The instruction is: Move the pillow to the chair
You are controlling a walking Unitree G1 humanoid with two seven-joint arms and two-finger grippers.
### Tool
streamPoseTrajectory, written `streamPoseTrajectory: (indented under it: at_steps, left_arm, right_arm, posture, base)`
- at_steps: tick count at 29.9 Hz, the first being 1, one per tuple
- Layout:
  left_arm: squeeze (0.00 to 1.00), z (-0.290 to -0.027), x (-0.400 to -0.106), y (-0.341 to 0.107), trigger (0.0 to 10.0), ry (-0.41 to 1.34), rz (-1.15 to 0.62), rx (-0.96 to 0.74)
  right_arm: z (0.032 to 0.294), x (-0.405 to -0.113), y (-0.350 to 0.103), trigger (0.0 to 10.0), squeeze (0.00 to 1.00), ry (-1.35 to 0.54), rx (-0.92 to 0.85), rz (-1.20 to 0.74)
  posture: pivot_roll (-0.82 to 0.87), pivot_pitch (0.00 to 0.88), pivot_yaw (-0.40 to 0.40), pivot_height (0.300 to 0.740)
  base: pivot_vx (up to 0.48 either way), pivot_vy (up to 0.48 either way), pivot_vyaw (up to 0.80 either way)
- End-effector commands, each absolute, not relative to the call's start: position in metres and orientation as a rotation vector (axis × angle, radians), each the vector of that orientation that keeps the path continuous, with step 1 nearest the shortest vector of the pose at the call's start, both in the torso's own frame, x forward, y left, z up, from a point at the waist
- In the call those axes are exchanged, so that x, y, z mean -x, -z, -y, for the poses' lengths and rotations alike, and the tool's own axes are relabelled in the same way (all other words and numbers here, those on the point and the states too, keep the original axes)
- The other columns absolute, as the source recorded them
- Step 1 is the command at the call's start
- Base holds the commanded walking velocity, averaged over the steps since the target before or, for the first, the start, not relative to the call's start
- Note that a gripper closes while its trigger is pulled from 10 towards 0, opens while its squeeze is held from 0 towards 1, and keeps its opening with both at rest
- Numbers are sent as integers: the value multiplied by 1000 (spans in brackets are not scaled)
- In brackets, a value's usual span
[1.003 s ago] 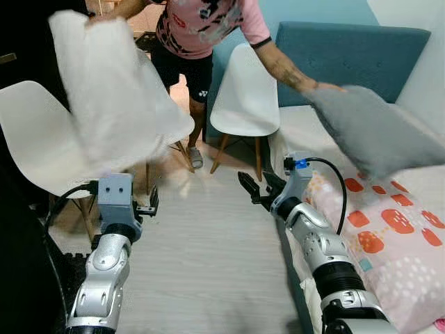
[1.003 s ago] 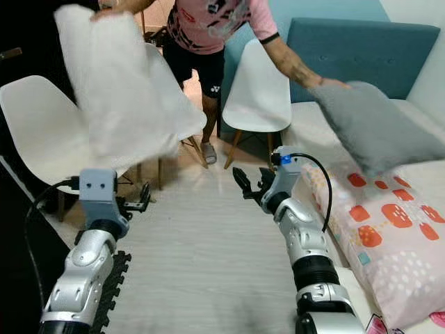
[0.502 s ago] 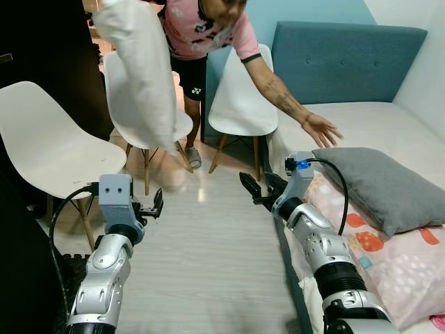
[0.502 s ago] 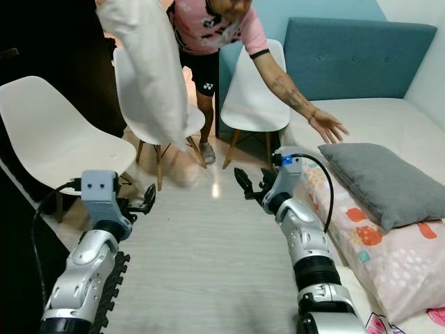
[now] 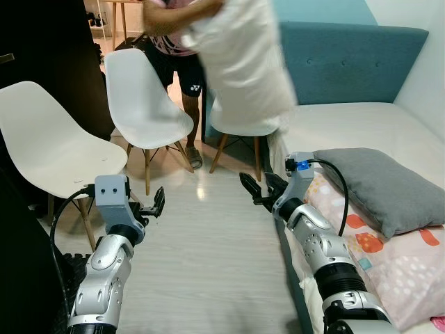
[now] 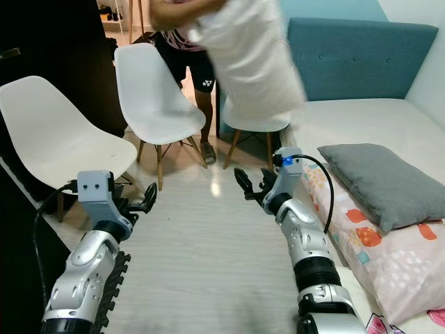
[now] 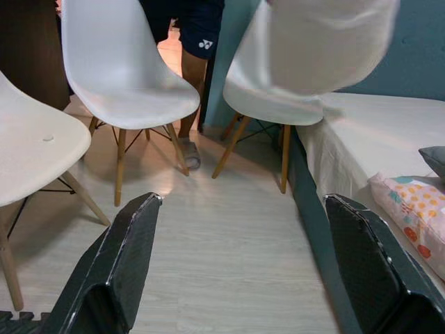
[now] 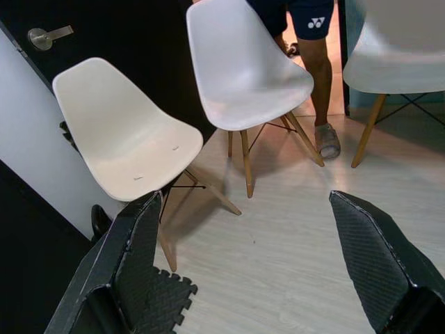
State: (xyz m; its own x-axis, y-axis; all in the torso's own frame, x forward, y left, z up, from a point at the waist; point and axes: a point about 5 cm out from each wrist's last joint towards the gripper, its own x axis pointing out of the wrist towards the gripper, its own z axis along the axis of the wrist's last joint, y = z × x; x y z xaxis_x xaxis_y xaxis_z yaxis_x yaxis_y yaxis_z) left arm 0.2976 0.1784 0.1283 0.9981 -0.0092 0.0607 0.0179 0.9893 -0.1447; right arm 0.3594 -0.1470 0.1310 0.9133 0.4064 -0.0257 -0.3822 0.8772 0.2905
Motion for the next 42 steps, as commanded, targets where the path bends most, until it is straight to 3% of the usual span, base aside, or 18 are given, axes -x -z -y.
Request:
streamPoseTrajectory:
  at_steps: [1,9,42]
  left_arm:
    - [0,-179,-297,-124,10000,20,43,140]
    - [0,-177,-296,-125,10000,36,48,119]
    - [0,-182,-297,-126,10000,12,46,134]
  right_arm:
    - [146,-357,-127,10000,0,-414,-285,-91]
    - [146,-357,-128,10000,0,-414,-283,-93]
    - [141,-356,-130,10000,0,-453,-246,-82]
  posture:
    - [44,0,-52,740]
    - [42,0,-48,740]
    - [45,0,-48,740]
  base:
    - [0,0,0]
    - [31,0,0]
    - [337,0,0]
